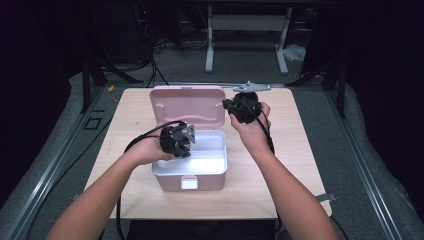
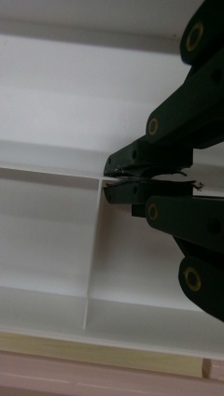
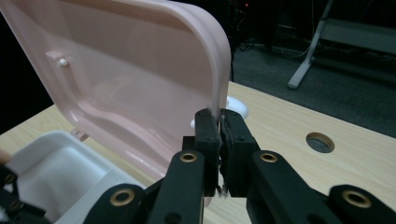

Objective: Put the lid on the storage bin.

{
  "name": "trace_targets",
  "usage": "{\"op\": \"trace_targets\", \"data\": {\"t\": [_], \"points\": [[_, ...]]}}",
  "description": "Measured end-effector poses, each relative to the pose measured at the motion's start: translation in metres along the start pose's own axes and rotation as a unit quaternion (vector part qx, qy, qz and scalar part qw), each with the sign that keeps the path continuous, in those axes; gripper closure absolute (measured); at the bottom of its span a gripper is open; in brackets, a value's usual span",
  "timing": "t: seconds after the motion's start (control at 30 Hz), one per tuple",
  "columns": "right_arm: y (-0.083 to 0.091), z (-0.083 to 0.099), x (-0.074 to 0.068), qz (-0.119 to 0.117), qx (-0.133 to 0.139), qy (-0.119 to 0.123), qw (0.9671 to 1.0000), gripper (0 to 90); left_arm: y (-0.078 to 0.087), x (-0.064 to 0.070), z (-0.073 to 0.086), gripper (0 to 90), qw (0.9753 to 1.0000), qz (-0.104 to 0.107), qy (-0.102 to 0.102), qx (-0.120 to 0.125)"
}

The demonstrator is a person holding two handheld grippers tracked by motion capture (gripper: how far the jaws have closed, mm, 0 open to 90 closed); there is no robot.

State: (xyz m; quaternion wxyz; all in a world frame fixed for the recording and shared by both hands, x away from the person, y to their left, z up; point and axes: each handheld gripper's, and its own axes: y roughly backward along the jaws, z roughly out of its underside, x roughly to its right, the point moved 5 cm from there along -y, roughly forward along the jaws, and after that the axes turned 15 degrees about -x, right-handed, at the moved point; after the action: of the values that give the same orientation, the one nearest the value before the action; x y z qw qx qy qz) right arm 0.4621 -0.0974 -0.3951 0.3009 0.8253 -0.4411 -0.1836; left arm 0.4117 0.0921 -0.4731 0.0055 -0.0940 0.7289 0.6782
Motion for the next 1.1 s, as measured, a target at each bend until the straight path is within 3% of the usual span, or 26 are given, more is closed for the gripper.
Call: {"op": "trace_targets", "data": {"t": [0.13,0.27,0.5,0.63,0.83,0.93,1.03,1.1], "points": [[0.010,0.010,-0.007,0.006,0.007,0.016,0.9998,86.5,0.001,0.001,-0.001,84.5,0.9999,-0.009,0.000,-0.006],[0.013,0.011,-0.008,0.005,-0.004,0.023,0.9997,86.6,0.001,0.002,-0.002,83.8,0.9999,-0.009,0.011,-0.009],[0.013,0.011,-0.008,0.014,-0.005,0.023,0.9996,86.6,0.003,0.002,0.001,78.5,0.9997,0.006,0.023,0.004],[0.013,0.011,-0.008,0.012,-0.004,0.023,0.9997,86.6,0.015,0.002,0.008,77.2,0.9977,0.010,0.046,0.048],[0.013,0.012,-0.009,0.006,-0.001,0.025,0.9997,86.6,0.035,0.002,0.032,75.7,0.9919,0.018,0.082,0.096],[0.014,0.013,-0.010,0.006,0.000,0.024,0.9997,86.5,0.040,-0.001,0.049,75.3,0.9866,0.031,0.113,0.114],[0.014,0.014,-0.010,0.003,0.002,0.024,0.9997,86.5,0.041,-0.006,0.068,75.6,0.9789,0.047,0.151,0.130],[0.014,0.014,-0.010,0.008,0.005,0.022,0.9997,86.5,0.042,-0.011,0.079,78.4,0.9720,0.047,0.179,0.145]]}}
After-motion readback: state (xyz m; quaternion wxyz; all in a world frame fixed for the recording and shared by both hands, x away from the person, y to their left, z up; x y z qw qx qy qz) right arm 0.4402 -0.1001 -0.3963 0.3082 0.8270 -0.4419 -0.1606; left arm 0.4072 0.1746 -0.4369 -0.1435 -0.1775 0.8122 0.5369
